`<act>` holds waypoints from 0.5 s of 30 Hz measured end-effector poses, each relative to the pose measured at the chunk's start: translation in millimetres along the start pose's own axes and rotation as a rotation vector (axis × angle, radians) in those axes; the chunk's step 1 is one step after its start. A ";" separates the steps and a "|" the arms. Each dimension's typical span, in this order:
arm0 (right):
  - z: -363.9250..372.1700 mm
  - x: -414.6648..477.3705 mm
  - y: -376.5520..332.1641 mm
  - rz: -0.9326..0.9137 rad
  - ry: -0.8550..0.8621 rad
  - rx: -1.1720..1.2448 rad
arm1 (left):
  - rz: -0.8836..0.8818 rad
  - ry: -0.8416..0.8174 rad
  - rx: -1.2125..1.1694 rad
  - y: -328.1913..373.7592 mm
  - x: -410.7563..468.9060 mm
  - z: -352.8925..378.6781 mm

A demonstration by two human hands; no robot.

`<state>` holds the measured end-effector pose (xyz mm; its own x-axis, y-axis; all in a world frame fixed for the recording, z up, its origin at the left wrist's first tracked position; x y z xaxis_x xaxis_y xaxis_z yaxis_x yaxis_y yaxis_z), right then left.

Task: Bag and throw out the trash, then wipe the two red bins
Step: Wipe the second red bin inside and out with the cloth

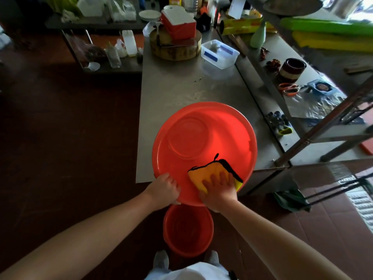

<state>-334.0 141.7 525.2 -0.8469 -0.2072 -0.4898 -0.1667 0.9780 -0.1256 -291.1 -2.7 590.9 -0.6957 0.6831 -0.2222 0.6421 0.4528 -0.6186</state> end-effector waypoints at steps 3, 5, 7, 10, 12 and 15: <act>17.9 -12.3 -35.3 -0.002 -0.062 0.173 | -0.008 0.001 0.043 0.2 4.4 -0.6; 19.1 -17.5 -50.4 -0.043 -0.063 0.257 | -0.061 -0.008 0.032 -6.8 1.7 1.5; 12.2 -21.6 -50.8 -0.092 -0.024 0.267 | -0.086 0.009 -0.018 -11.0 -0.2 7.1; -7.1 -22.6 -30.7 -0.174 0.094 0.093 | -0.095 0.062 -0.047 -11.0 -2.4 9.6; -19.7 -18.1 -7.1 -0.165 0.121 -0.034 | -0.098 0.089 -0.049 -10.8 -2.3 8.3; -27.6 -10.2 17.9 -0.087 0.072 -0.099 | -0.080 0.106 -0.026 -8.0 2.7 2.6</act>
<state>-342.3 162.0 551.7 -0.8605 -0.2929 -0.4168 -0.2875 0.9547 -0.0772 -298.9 -5.9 593.2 -0.7078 0.7005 -0.0913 0.5954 0.5221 -0.6107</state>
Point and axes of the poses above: each hand's wrist, its own x-axis towards the middle knuckle, its own z-axis out of the palm, y = z × x, the point moved 9 cm from there along x, towards the middle knuckle, and after that the axes turned 12 degrees about x, right-handed, at the moved point
